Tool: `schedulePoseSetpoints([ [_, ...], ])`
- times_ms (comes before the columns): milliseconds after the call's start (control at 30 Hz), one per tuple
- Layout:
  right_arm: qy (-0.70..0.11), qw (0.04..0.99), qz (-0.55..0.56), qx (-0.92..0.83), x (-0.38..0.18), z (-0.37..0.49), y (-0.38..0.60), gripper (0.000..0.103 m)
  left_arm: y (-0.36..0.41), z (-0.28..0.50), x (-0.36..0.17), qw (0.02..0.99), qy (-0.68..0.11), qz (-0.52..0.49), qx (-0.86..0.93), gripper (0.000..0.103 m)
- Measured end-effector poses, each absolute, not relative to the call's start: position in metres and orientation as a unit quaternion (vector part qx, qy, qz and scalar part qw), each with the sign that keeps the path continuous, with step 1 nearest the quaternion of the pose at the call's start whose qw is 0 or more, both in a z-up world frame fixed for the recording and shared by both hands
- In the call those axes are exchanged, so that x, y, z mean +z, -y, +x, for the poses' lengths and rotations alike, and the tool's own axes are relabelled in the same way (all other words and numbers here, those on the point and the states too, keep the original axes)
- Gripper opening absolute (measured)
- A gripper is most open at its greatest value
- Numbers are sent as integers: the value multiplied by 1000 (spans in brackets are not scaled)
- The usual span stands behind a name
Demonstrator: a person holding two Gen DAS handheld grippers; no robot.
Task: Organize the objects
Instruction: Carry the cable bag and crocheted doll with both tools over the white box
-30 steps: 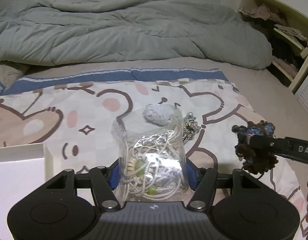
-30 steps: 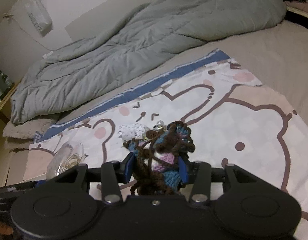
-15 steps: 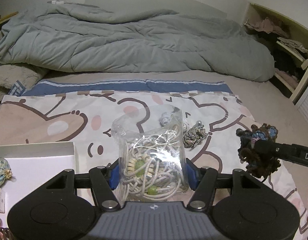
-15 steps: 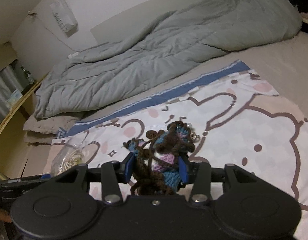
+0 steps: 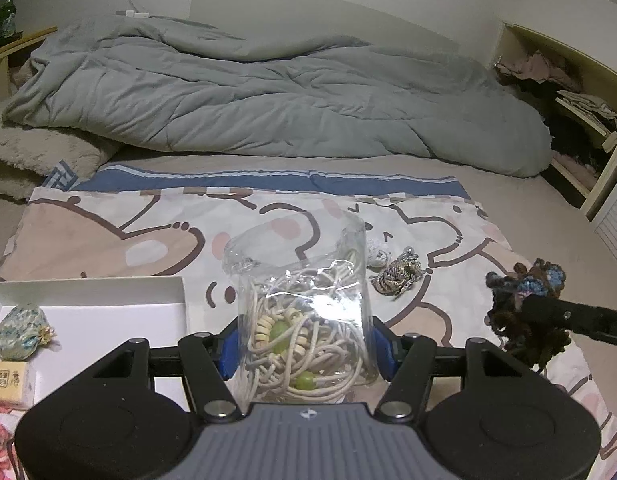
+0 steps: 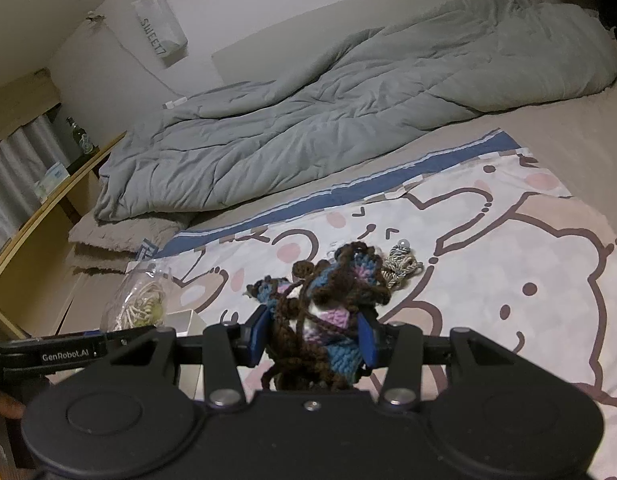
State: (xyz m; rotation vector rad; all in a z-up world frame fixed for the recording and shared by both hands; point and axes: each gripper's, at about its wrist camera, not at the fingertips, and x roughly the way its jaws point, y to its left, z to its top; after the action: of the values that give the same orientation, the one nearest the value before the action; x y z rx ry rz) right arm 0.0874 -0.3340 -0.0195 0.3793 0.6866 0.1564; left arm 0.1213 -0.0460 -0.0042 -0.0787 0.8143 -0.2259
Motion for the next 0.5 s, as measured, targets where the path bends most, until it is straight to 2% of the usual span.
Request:
schedulePoseSetpoints([
  [500,-330,923,173,96,-18,89,316,46,3,112,2,918,-386,-42,-82,63],
])
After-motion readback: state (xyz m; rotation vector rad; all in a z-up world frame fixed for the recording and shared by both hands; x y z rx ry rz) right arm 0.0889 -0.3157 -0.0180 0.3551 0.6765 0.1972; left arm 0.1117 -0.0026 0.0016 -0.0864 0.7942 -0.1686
